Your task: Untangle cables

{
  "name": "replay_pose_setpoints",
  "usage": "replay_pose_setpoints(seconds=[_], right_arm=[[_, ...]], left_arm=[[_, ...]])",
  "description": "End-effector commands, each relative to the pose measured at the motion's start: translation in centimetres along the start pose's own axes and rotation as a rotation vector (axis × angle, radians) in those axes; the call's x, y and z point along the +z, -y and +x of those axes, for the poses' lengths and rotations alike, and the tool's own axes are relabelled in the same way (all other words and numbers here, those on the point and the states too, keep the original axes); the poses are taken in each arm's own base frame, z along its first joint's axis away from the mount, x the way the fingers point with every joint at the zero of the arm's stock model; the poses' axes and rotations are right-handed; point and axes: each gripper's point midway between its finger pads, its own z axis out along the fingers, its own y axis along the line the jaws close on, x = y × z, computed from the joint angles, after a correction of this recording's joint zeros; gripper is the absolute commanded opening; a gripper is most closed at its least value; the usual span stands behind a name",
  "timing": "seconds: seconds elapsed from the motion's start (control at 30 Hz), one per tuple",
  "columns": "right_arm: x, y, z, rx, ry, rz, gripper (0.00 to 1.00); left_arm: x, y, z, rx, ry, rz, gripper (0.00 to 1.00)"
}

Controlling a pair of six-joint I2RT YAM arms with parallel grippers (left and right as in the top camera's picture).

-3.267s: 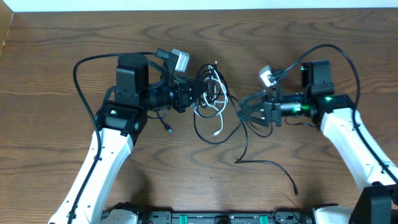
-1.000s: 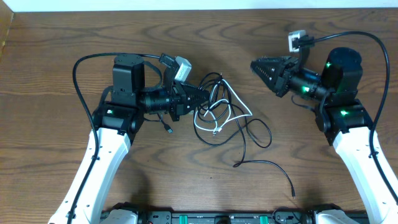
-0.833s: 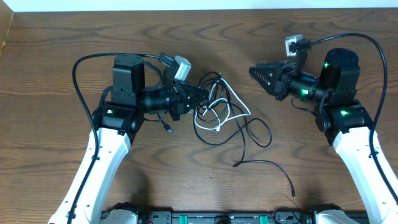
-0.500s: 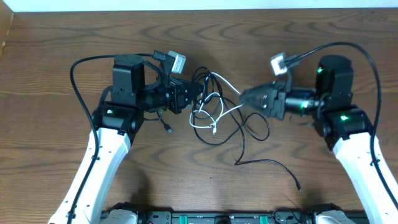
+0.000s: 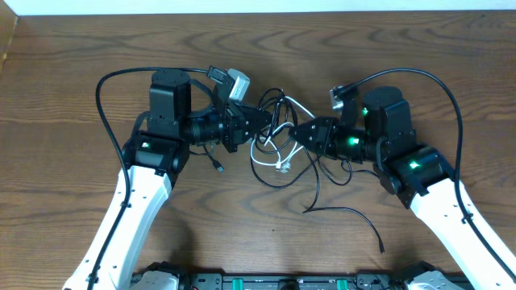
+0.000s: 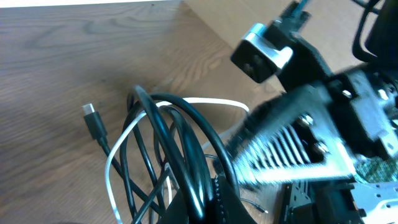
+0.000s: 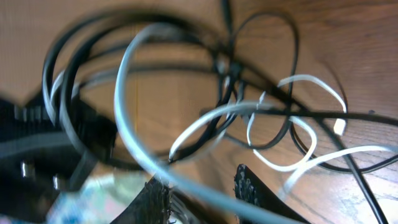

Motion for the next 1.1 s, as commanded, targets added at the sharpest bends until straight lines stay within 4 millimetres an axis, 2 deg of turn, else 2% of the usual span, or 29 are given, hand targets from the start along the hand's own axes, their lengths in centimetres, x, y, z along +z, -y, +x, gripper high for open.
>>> replay_pose_setpoints(seconds=[0.0, 0.2, 0.33, 0.63, 0.67, 0.77, 0.93, 1.07], right_arm=[[0.3, 0.7, -1.6, 0.177, 0.083, 0.042, 0.3], [1.6, 0.0, -0.9, 0.214, 0.051, 0.018, 0.31], [2.6, -0.7, -0.2, 0.218, 0.032, 0.002, 0.35], [5.0, -0.5, 0.3, 0.289, -0.003, 0.0, 0.31], [5.1, -0.7, 0.2, 0.281, 0.0, -0.01, 0.29], [5.4, -1.0, 0.1, 0.269, 0.004, -0.025, 0.03], [5.3, -0.4, 0.7, 0.181, -0.016, 0.005, 0.01], [4.5, 1.1, 1.8, 0.098, -0.042, 0.076, 0.01]], left_arm=[[-0.4, 1.8, -0.9, 0.066, 0.016, 0.069, 0.07], [-0.4, 2.0, -0.9, 0.066, 0.015, 0.082, 0.08], [-0.4, 2.1, -0.9, 0.066, 0.014, 0.083, 0.08], [-0.4, 2.2, -0.9, 0.066, 0.013, 0.091, 0.08], [-0.4, 2.5, -0.8, 0.067, 0.012, 0.106, 0.08], [-0.4, 2.8, -0.8, 0.069, 0.01, 0.127, 0.08], [-0.5, 2.7, -0.8, 0.122, 0.015, 0.119, 0.08], [-0.6, 0.0, -1.2, 0.11, 0.029, -0.029, 0.08]])
